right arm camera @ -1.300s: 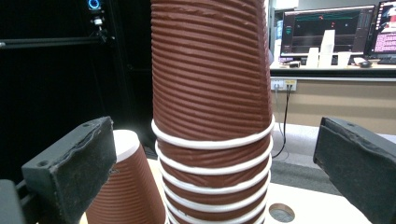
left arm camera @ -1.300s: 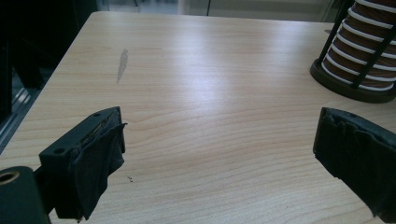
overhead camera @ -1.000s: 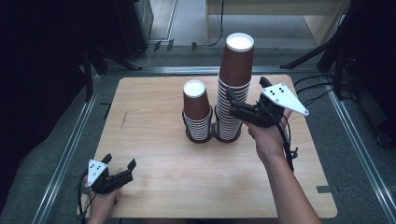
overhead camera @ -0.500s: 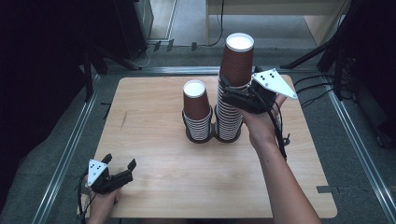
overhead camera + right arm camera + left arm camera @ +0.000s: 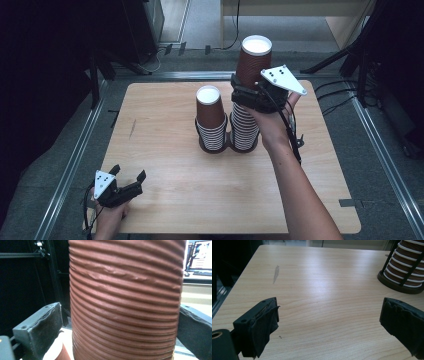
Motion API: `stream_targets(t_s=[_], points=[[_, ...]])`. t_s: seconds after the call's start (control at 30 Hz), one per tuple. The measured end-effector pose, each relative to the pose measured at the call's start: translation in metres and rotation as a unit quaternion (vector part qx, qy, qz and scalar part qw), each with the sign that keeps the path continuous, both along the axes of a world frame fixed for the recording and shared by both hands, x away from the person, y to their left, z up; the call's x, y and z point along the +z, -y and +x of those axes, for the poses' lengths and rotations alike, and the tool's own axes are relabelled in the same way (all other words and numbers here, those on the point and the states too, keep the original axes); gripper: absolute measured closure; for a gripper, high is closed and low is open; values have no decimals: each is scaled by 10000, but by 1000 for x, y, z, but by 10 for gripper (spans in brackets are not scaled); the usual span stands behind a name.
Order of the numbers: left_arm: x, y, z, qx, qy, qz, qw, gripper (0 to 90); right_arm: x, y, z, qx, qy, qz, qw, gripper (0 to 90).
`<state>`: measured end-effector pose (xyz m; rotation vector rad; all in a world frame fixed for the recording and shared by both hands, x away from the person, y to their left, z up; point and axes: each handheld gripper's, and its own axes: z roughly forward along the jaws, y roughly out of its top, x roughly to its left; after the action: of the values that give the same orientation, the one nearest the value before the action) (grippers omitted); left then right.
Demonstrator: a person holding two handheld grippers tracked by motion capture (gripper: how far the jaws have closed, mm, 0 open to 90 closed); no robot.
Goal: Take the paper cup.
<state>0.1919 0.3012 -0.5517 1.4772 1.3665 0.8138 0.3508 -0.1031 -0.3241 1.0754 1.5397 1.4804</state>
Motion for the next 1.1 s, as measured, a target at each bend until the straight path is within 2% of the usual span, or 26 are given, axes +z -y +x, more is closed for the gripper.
stream_targets(t_s=[0.2,0.73,1.1], points=[[0,0,0,14,-17,-16,10000,24,-4,0,4,-87,-43,-3,10000,82],[0,0,1,21,-44,-9,10000,31,-3,-1,4,-110,-7,-29,9999,102],[0,0,1,16,-47,-13,10000,31,12,-2,1,-159,250,-27,9996,115]])
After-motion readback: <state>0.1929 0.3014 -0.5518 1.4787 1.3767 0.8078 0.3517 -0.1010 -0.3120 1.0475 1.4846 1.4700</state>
